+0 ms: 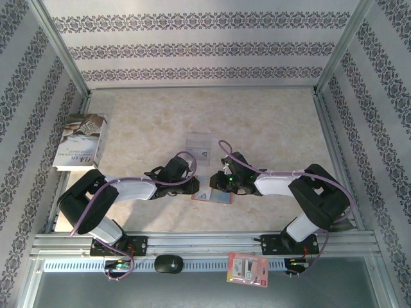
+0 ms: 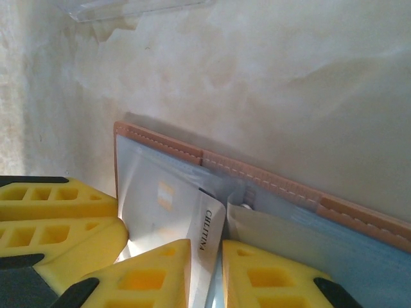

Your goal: Take the credit cards out of the card holder

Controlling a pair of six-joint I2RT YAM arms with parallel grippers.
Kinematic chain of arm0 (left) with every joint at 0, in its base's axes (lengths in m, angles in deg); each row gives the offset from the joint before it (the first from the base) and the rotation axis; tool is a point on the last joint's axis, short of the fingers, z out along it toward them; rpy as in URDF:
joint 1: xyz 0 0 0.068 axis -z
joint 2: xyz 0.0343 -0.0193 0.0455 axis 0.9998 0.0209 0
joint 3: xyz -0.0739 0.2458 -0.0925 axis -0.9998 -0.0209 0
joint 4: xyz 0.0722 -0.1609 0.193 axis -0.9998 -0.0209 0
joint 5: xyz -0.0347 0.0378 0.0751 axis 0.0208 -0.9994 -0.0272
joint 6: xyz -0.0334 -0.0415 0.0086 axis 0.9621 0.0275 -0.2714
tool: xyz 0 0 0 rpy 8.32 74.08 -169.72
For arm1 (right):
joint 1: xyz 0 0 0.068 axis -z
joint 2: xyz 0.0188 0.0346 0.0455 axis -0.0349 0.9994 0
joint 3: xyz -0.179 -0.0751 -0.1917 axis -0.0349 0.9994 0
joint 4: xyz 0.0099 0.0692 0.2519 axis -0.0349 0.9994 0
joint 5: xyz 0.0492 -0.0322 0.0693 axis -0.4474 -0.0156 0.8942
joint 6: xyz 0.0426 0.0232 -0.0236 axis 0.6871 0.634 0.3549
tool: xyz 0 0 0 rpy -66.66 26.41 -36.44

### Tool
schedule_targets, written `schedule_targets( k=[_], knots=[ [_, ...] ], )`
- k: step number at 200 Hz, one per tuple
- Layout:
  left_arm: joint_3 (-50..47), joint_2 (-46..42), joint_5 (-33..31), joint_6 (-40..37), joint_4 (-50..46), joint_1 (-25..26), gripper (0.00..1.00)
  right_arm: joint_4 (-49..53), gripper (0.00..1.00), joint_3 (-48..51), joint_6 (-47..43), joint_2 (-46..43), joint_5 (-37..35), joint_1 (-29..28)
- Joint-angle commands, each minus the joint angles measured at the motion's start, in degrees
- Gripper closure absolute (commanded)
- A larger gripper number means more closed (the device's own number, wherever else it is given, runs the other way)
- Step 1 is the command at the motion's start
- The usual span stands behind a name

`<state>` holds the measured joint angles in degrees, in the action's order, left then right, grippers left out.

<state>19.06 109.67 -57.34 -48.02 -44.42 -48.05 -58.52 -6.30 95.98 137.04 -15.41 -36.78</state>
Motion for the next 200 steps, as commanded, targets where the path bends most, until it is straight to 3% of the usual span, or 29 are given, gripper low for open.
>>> schedule_targets(
  k=[1, 42, 138, 188, 200],
  knots=[
    [-2.38, 3.03, -0.55, 0.35, -5.90, -0.59, 0.85, -2.46, 0.79, -0.34, 1.41, 1.14, 1.84, -0.73],
    [-2.48, 2.64, -0.55, 0.49, -5.91, -0.58, 0.85, -0.61, 0.80, 0.71, 1.63, -1.38, -0.54, -0.72],
    [-2.17, 3.22, 0.10, 0.39, -5.77, -0.59, 0.85, -8.11, 0.82, 1.31, 4.09, 2.33, 4.13, -0.50],
    [-2.18, 2.19, -0.95, 0.48, -6.77, -0.69, 0.82, -3.58, 1.00, 1.84, 2.69, 0.11, 1.88, 0.22],
    [-2.44, 1.87, -1.09, 0.70, -6.76, -0.75, 0.80, -1.70, 1.00, 2.04, 1.95, -0.77, 0.71, 0.47]
  ],
)
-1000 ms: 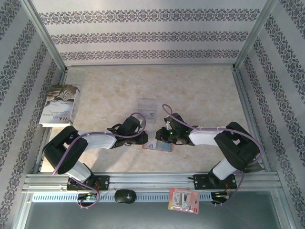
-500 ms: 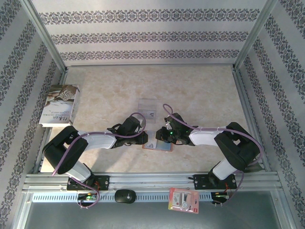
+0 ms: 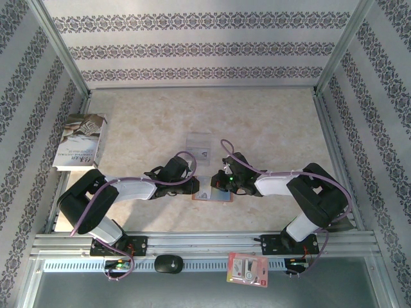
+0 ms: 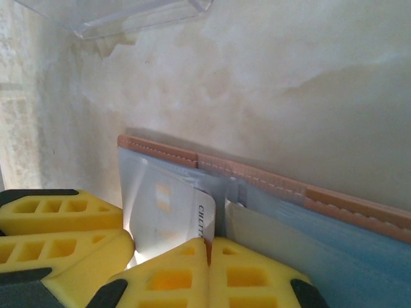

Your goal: Take the credit cards out of the card holder

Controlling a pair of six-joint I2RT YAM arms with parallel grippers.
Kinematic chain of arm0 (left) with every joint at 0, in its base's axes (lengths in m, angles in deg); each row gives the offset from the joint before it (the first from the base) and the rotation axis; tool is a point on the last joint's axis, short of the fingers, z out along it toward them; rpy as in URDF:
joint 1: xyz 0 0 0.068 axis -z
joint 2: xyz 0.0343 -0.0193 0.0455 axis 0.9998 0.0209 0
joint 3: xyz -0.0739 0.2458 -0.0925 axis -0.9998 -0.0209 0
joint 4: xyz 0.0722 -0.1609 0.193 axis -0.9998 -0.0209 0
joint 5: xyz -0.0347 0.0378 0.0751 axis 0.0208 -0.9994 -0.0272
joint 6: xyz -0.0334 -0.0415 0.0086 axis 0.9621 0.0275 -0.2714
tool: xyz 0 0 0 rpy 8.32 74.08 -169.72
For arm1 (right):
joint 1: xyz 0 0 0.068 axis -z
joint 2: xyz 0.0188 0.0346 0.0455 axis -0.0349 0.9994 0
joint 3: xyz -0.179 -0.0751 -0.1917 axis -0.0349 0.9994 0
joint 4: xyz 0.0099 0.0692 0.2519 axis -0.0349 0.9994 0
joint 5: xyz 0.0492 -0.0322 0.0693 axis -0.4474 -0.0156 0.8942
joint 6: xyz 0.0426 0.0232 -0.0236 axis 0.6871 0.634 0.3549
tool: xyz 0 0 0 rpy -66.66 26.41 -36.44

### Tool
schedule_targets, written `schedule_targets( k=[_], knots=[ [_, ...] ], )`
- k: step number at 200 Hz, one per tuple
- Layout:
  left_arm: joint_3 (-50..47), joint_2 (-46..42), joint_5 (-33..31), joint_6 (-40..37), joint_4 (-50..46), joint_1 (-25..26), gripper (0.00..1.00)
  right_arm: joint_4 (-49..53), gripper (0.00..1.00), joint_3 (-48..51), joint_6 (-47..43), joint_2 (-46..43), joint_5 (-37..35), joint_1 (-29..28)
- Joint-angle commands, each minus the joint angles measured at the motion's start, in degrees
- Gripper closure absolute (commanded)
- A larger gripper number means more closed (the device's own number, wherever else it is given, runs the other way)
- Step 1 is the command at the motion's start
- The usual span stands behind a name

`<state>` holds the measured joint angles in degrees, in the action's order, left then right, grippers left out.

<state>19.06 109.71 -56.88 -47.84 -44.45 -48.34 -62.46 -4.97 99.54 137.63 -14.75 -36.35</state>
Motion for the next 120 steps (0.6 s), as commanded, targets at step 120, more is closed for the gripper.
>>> schedule_targets(
  k=[120],
  knots=[
    [-0.83, -5.45, -5.68, -2.61, -10.14, -1.27, 0.53, 30.22, 1.00, -9.67, -12.60, -8.20, -13.23, -1.94]
  ],
)
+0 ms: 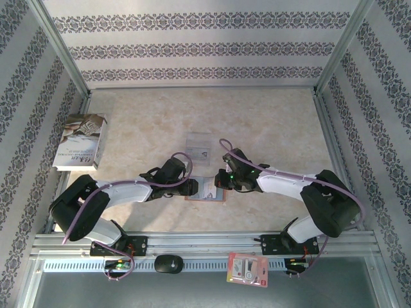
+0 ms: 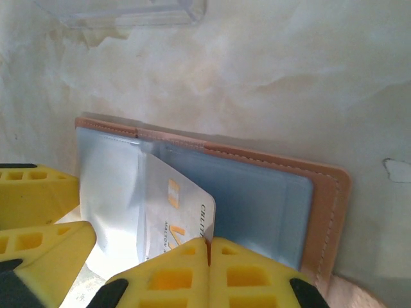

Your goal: Take the credit cards out of the card holder

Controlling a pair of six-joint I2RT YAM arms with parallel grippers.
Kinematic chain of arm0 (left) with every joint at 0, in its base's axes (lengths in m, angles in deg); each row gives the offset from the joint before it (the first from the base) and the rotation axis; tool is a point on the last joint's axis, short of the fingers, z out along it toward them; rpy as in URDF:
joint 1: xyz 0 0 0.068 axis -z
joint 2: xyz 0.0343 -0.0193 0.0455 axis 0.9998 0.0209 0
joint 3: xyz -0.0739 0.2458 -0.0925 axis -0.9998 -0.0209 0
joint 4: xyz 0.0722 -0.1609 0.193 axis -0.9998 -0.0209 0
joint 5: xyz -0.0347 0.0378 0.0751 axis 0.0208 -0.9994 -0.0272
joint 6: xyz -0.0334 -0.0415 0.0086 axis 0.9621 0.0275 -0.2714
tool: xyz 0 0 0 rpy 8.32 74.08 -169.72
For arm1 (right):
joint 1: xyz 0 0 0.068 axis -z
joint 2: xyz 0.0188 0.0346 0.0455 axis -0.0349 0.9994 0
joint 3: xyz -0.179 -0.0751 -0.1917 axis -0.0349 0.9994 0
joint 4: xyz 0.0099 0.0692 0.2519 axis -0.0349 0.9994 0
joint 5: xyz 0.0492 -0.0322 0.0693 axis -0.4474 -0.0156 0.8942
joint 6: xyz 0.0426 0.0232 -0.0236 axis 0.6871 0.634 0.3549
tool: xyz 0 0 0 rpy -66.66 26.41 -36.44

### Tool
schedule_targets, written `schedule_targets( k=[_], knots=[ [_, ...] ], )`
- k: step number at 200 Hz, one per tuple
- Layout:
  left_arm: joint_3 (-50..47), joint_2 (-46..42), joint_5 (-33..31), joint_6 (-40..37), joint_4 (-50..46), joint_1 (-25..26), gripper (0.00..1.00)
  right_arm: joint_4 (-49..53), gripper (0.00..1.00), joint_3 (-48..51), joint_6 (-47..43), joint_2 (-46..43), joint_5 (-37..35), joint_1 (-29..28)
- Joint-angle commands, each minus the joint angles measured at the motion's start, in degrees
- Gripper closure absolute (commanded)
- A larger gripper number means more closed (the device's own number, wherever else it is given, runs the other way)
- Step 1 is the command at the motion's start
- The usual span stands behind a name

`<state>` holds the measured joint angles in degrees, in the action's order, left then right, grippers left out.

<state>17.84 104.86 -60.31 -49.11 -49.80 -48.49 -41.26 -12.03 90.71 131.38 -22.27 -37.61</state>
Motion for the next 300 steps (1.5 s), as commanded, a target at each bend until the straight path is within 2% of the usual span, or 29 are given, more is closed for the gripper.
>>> schedule_targets(
  k=[1, 40, 111, 126, 163, 192, 203, 251, 300],
  knots=[
    [0.37, -0.60, -2.25, -1.33, -4.82, -1.12, 0.53, 9.23, 1.00, -2.69, -3.83, -2.03, -5.75, -0.70],
    [-1.56, -0.13, 0.41, 0.62, -1.44, -1.11, 0.52, 13.11, 1.00, -5.49, -5.04, -3.70, -8.55, -2.14],
    [-3.48, 0.47, 2.16, 1.94, 1.34, -0.94, 0.52, 12.14, 1.00, -10.99, -4.24, 2.64, -8.91, -7.16],
    [-3.82, 0.21, 2.29, 1.98, 1.47, -0.94, 0.52, 12.15, 0.91, -11.12, -4.25, 3.34, -8.89, -7.42],
    [-4.14, 0.02, 2.41, 1.96, 1.91, -0.94, 0.52, 11.26, 0.80, -11.03, -3.85, 3.87, -7.90, -8.28],
    [-4.14, -0.05, 2.48, 2.03, 2.09, -0.94, 0.52, 11.59, 0.78, -11.12, -4.04, 3.85, -7.49, -8.50],
    [-4.07, -0.14, 2.48, 1.99, 2.16, -0.94, 0.52, 11.61, 0.79, -10.95, -4.07, 3.78, -7.47, -8.40],
    [-3.98, -1.31, 2.36, 2.04, 1.61, -0.94, 0.50, 13.13, 1.00, -10.72, -6.01, 1.64, -7.95, -7.27],
    [-3.10, -5.73, 2.08, 1.03, -1.49, -1.20, 0.41, 19.93, 1.00, -15.07, -16.16, -3.53, -6.44, -5.68]
  ],
)
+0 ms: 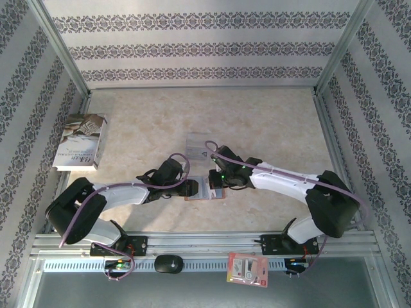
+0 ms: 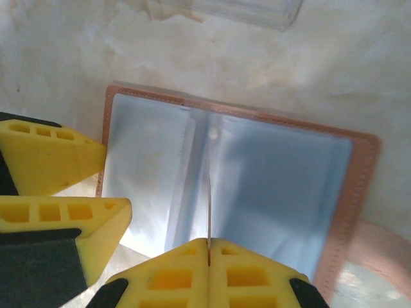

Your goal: Take the credit cards out of the card holder

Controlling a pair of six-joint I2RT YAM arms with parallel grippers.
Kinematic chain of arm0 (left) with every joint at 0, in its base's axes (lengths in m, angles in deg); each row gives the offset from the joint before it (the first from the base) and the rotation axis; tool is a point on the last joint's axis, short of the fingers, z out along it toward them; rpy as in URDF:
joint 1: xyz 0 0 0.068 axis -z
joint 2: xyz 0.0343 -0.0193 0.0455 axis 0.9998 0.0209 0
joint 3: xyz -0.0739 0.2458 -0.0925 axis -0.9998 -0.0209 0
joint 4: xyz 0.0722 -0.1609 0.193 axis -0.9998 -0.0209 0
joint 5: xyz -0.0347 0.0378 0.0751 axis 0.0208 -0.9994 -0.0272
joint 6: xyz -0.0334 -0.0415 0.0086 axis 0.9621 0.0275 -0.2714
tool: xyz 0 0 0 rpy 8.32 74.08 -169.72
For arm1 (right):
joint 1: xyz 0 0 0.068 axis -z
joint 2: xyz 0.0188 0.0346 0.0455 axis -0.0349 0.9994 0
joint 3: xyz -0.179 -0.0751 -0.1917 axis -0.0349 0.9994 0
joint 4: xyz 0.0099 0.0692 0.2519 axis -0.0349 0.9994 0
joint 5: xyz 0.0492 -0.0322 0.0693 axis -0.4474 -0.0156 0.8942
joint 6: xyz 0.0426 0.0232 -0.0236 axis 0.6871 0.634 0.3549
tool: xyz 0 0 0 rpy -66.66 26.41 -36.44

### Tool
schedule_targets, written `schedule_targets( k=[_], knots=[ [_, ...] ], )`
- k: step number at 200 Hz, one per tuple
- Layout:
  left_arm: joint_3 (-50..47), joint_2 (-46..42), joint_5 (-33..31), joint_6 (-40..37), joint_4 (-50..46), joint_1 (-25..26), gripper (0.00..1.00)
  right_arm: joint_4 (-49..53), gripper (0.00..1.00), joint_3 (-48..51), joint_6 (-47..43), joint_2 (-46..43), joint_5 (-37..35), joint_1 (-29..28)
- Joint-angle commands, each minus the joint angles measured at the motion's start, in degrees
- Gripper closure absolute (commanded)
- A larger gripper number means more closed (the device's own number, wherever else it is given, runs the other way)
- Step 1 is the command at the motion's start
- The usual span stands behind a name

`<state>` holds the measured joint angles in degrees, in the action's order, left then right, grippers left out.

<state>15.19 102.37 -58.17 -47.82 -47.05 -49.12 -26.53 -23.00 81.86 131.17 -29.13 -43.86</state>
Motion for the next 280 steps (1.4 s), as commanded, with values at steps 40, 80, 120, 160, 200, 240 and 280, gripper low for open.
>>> schedule_targets(
  k=[40, 80, 120, 160, 200, 240, 280],
  knots=[
    [0.69, -8.62, 1.46, -2.08, -8.74, -2.55, 0.37, 11.40, 1.00, -10.72, -20.63, -3.67, 0.48, 1.48],
    [0.18, -15.58, 3.31, -3.10, -14.47, -7.26, 0.32, 16.34, 1.00, -21.67, -37.04, 1.39, -5.52, 2.94],
    [-1.34, -21.01, 5.41, -2.32, -18.27, -12.38, 0.30, 19.91, 1.00, -32.01, -53.58, 8.89, -0.04, 4.72],
    [-0.24, -23.04, 3.37, -2.50, -23.25, -13.28, 0.27, 29.34, 1.00, -45.54, -66.03, 18.98, 3.99, 5.59],
    [0.23, -24.50, 2.24, -2.25, -26.06, -14.37, 0.17, 34.51, 1.00, -54.36, -73.10, 26.23, 6.37, 7.49],
    [0.83, -24.38, 2.55, -2.37, -26.77, -15.86, 0.00, 37.89, 1.00, -60.86, -78.47, 31.83, 6.18, 7.79],
    [1.03, -23.93, 2.81, -2.17, -26.13, -17.12, 0.00, 40.72, 1.00, -65.80, -82.43, 35.99, 5.41, 7.98]
  ],
)
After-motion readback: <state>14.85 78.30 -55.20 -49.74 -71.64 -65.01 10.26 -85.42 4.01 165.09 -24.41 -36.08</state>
